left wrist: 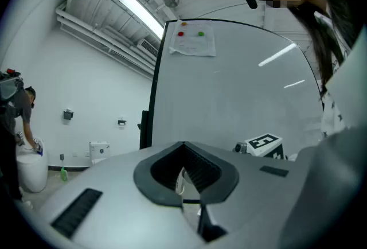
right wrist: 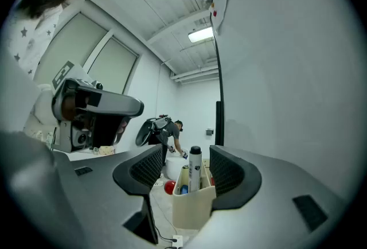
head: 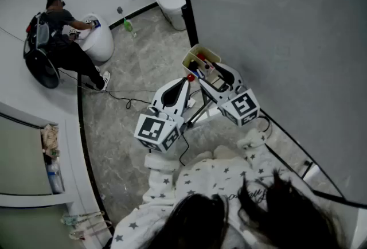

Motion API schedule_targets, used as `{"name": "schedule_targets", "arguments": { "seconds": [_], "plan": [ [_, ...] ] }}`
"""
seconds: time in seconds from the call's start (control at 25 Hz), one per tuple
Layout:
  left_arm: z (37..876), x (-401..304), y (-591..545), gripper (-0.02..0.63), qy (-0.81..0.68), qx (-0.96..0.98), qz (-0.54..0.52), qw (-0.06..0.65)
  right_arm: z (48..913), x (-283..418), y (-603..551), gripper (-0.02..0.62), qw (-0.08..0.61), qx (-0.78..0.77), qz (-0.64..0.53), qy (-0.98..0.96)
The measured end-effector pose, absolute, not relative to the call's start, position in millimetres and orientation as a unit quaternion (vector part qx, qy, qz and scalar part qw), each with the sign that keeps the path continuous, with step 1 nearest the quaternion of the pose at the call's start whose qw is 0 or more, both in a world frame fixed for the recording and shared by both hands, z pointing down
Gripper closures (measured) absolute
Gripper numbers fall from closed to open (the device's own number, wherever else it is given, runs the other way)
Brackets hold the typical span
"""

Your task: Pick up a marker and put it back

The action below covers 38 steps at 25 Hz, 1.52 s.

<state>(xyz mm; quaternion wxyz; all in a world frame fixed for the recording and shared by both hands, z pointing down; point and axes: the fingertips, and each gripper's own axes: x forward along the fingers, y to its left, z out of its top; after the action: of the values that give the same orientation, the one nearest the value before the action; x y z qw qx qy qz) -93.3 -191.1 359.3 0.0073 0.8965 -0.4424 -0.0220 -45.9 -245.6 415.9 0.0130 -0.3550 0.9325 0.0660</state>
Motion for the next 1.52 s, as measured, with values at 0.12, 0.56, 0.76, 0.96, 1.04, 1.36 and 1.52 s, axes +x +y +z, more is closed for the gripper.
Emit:
{"name": "schedule_targets", "arguments": {
  "seconds": [0.12, 0.56, 0.76, 0.96, 1.04, 1.36, 1.52],
  "plan": [
    [370.5, -99.1, -192.4, 0.604, -0.442, 0.897, -0.016, 0.008, 431.3, -56.2, -255.5, 0.353, 0.001, -0.350, 0.047, 0.935],
    [387.1, -112.1, -201.9, 0.604, -0.460, 0.887, -0.020, 0.012, 435.6, -59.9, -264.5, 0.515, -0.035, -0.367, 0.071, 0.927],
    [361.6, -97.7, -199.5, 0.604, -0.449, 0.893, -0.014, 0.016, 379.6, -52.1, -246.8, 0.515, -0.016, -0.343, 0.065, 0.937],
    [318.2, -79.6, -191.2, 0.604, -0.438, 0.899, -0.018, 0.017, 308.9, -35.7, -225.0, 0.515, 0.019, -0.324, 0.052, 0.944],
    [305.2, -71.2, -184.4, 0.604, -0.439, 0.898, -0.027, 0.023, 284.1, -26.4, -212.7, 0.515, 0.036, -0.317, 0.054, 0.946],
    [291.8, -55.7, -178.0, 0.604, -0.431, 0.902, -0.031, 0.005, 267.5, -13.4, -199.8, 0.515, 0.051, -0.303, 0.053, 0.950],
    [295.3, -60.5, -182.8, 0.604, -0.442, 0.897, -0.023, 0.009, 271.5, -14.0, -204.9, 0.515, 0.050, -0.301, 0.047, 0.951]
  ]
}}
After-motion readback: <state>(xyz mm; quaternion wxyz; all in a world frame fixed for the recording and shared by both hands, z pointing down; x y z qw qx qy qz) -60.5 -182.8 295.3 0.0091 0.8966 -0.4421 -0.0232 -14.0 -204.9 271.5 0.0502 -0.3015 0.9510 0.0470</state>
